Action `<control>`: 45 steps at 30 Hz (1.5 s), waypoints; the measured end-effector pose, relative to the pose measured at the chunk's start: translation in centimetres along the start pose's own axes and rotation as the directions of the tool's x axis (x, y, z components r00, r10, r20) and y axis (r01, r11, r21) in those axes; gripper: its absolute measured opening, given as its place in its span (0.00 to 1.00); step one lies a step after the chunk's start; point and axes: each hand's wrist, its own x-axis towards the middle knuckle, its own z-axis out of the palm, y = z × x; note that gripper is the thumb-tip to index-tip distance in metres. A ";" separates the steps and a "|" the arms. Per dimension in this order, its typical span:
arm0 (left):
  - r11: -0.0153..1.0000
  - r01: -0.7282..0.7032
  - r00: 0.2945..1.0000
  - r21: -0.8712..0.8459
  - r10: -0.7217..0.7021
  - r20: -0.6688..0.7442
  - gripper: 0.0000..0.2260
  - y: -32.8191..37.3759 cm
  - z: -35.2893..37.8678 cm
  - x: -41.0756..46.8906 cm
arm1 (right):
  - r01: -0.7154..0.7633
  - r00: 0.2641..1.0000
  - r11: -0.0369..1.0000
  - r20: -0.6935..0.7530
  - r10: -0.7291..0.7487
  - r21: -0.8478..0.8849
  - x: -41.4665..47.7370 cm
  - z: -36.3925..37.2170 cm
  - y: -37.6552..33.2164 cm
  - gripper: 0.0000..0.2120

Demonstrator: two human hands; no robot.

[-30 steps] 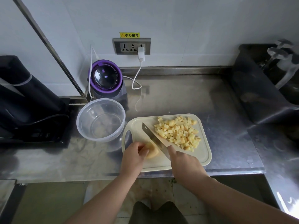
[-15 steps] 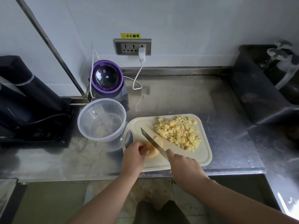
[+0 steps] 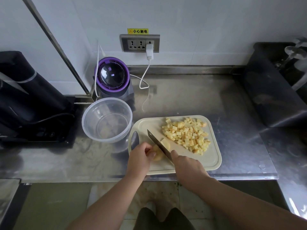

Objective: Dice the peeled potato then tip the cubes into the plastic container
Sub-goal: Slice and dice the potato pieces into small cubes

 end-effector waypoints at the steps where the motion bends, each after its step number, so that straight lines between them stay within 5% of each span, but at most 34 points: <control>1: 1.000 -0.001 1.000 0.001 0.001 0.002 0.04 0.1 -0.1 0.0 | -0.009 1.000 1.000 -0.007 0.010 0.018 -0.1 -0.1 0.1 0.22; 15: 0.999 0.032 0.999 0.013 -0.032 -0.022 0.08 0.1 0.2 -0.1 | 0.014 0.995 1.000 -0.099 -0.015 -0.012 -2.2 0.0 -0.2 0.23; 37: 1.000 0.016 1.000 -0.001 -0.016 -0.001 0.04 0.4 -0.2 -0.3 | -0.020 1.000 1.000 0.007 0.020 0.017 0.5 -0.3 -0.1 0.22; 45: 0.994 0.083 0.996 -0.065 -0.084 -0.002 0.10 0.0 -0.4 -0.7 | -0.011 0.995 1.000 -0.102 0.014 0.026 -0.8 -0.7 -0.1 0.21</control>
